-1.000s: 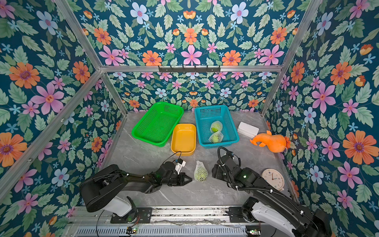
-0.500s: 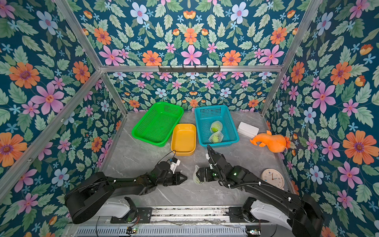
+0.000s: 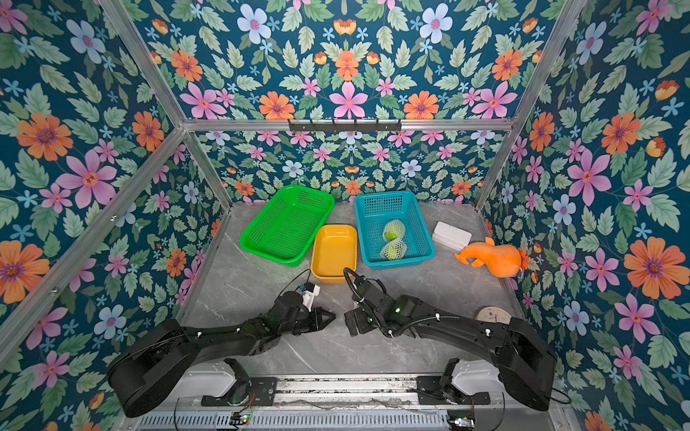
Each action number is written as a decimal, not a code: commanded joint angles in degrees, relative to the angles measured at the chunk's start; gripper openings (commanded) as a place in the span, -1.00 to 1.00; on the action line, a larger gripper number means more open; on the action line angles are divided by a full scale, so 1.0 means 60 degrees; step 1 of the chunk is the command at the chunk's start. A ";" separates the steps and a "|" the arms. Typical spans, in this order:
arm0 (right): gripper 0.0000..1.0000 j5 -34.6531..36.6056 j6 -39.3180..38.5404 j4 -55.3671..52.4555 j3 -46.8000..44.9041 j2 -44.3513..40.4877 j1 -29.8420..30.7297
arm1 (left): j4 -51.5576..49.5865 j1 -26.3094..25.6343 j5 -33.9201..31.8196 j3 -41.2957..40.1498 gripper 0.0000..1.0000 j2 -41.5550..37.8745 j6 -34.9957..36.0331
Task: Sleeve custard apples in foam nets
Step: Pick up the custard apple from the center of the board.
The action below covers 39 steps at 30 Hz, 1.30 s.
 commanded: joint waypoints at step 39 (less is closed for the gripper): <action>0.86 0.1528 0.2354 0.0425 -0.1336 0.1188 0.0616 | 0.0640 0.0053 0.0398 0.0210 -0.73 0.0483 -0.0033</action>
